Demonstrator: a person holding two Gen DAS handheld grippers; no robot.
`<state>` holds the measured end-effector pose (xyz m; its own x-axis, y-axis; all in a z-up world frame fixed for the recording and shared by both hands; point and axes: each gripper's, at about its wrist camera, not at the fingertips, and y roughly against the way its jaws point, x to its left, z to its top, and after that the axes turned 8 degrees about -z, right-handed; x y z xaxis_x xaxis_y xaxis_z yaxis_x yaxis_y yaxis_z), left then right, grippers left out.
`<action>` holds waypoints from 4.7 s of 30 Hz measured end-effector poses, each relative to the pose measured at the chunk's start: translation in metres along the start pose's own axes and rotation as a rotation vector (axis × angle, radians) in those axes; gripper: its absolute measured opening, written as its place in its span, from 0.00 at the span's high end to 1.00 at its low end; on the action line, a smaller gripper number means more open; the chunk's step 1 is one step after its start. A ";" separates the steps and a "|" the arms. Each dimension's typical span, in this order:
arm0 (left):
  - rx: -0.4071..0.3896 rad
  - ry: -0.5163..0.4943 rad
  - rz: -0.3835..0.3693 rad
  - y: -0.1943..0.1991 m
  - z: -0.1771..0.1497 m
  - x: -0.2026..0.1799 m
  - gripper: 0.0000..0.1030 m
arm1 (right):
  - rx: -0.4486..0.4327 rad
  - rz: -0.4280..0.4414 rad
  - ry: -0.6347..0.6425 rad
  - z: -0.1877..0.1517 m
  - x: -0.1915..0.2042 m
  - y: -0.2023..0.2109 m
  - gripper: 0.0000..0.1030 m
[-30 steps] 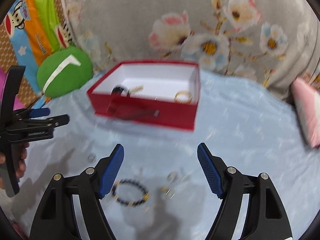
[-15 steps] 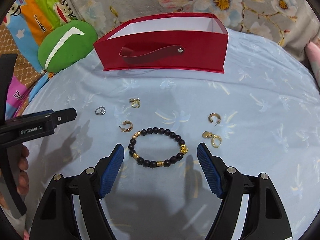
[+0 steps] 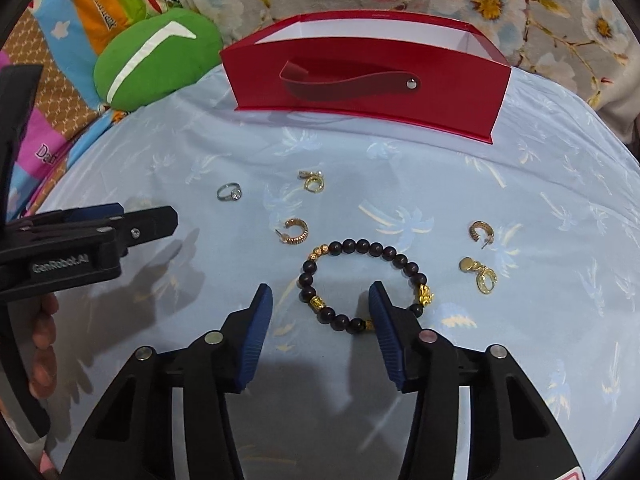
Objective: Organize jewelry
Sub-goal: 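Grasp the silver ring with the left tool while the right tool grasps the bead bracelet, then carry the ring and bead bracelet into the red box and open both tools, then withdraw both tools from the box back over the earrings, then grasp a small gold hoop earring with the right tool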
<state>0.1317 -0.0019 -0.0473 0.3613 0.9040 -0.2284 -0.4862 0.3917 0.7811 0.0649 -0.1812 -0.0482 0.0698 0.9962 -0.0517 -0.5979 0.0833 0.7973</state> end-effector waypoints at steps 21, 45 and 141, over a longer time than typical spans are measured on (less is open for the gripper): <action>0.055 -0.023 -0.066 -0.044 0.032 -0.024 0.46 | 0.008 -0.033 -0.070 -0.005 -0.025 0.013 0.94; -0.056 -0.043 -0.141 0.025 0.049 -0.028 0.78 | -0.114 -0.008 -0.132 0.028 -0.048 0.058 0.93; 0.007 -0.112 -0.044 -0.019 0.003 -0.051 0.12 | -0.053 -0.105 -0.195 -0.004 -0.084 0.006 0.57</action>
<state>0.1244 -0.0561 -0.0487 0.4689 0.8609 -0.1971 -0.4622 0.4294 0.7759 0.0525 -0.2646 -0.0413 0.2843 0.9587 -0.0114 -0.6201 0.1930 0.7604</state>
